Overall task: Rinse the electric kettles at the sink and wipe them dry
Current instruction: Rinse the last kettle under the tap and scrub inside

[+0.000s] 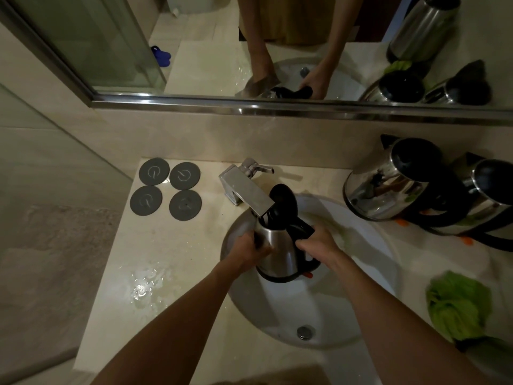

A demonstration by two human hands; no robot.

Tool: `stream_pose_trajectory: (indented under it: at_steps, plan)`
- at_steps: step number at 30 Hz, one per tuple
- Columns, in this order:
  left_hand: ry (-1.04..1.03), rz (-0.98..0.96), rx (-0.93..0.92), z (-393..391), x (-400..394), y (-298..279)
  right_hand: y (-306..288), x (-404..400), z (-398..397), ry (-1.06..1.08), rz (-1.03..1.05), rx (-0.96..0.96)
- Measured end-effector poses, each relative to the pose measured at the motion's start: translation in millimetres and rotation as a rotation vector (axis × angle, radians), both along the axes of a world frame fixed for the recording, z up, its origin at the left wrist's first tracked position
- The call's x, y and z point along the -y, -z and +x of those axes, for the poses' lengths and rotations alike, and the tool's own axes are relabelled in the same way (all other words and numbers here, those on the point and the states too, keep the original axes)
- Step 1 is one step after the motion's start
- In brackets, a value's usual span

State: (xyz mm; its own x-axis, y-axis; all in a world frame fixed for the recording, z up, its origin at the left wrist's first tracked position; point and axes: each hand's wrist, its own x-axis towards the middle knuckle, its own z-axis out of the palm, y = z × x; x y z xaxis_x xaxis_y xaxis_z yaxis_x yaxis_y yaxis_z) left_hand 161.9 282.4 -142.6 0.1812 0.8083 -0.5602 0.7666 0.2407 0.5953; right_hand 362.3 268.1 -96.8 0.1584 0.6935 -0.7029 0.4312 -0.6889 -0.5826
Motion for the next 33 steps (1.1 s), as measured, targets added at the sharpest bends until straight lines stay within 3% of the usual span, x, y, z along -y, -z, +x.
stream_pose_trajectory:
  at_steps: [14,29,33]
  plan:
    - [-0.068,-0.043,0.023,6.4,6.3,2.1,7.4,20.0,10.9,0.236,0.186,-0.173]
    - [-0.071,-0.052,0.045,5.3,11.9,-2.1,11.1,15.2,10.3,-0.006,-0.04,-0.145]
    - [-0.064,-0.042,0.018,5.7,11.2,-3.4,13.1,14.5,6.5,0.015,-0.08,-0.107]
